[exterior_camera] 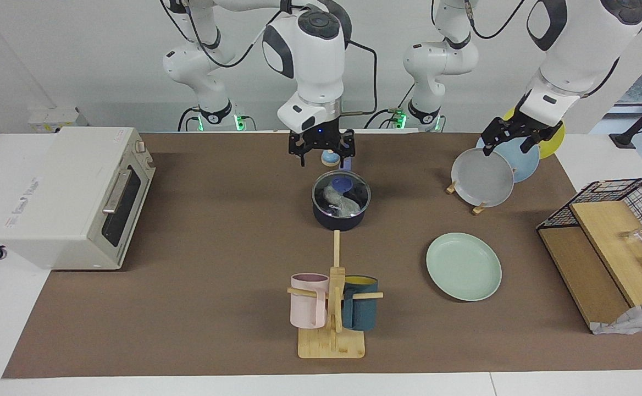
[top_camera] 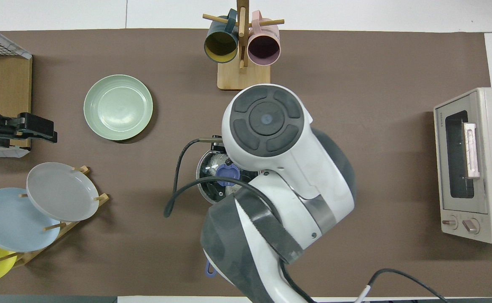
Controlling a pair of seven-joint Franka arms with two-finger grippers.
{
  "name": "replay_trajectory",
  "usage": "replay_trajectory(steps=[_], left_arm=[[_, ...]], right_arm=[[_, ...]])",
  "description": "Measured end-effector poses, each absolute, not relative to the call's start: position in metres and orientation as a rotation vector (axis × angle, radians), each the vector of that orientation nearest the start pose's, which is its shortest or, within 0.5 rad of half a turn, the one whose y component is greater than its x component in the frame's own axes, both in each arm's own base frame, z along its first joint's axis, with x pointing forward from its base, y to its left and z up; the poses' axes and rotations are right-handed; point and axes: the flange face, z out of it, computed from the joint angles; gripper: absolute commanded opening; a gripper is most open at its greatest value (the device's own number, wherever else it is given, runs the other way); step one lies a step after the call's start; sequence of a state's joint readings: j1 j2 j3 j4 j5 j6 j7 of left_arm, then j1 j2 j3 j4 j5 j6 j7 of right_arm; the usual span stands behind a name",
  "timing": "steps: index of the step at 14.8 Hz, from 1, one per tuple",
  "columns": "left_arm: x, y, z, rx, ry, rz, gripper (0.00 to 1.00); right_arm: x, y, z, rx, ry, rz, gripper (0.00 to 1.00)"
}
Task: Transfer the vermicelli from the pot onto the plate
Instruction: 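Grasp the blue lid knob with the right gripper and lift the lid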
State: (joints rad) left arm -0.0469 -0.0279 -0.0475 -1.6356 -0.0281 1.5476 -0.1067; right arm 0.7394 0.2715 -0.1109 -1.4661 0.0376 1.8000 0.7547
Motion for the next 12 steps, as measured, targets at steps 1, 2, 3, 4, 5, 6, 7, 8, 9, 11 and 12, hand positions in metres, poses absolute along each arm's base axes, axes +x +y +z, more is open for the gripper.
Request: replay_trajectory(steps=[1,2,3,4,5,6,7,8,9,11,12], left_arm=[[0.539,-0.054,0.607,-3.161,-0.021,0.099,1.00],[0.539,-0.054,0.607,-3.161,-0.021,0.099,1.00],[0.539,-0.054,0.607,-3.161,-0.022,0.099,1.00],[0.539,-0.054,0.607,-3.161,-0.023,0.099,1.00],[0.539,-0.053,0.607,-3.161,-0.023,0.099,1.00],[0.539,-0.053,0.607,-3.161,-0.024,0.099,1.00],[0.539,-0.053,0.607,-3.161,-0.025,0.099,1.00],[0.539,-0.052,0.607,-3.161,-0.028,0.099,1.00],[0.540,-0.050,0.607,-3.161,-0.033,0.099,1.00],[0.540,-0.045,0.607,-3.161,-0.047,0.098,1.00],[0.540,-0.043,0.607,-3.161,-0.053,0.098,1.00]], right_arm=[[0.519,0.397,0.528,-3.088,0.194,-0.071,1.00],[0.517,0.401,0.524,-3.091,0.186,-0.066,1.00],[0.515,0.406,0.522,-3.094,0.175,-0.061,1.00],[0.512,0.412,0.518,-3.094,0.163,-0.063,1.00],[0.509,0.420,0.511,-3.094,0.161,-0.064,1.00],[0.508,0.428,0.502,-3.098,0.153,-0.060,1.00],[0.505,0.438,0.490,-3.104,0.135,-0.054,1.00],[0.503,0.447,0.477,-3.111,0.119,-0.047,1.00],[0.502,0.454,0.464,-3.119,0.108,-0.040,1.00],[0.505,0.457,0.446,-3.131,0.107,-0.026,1.00],[0.507,0.457,0.443,-3.129,0.111,-0.031,1.00]])
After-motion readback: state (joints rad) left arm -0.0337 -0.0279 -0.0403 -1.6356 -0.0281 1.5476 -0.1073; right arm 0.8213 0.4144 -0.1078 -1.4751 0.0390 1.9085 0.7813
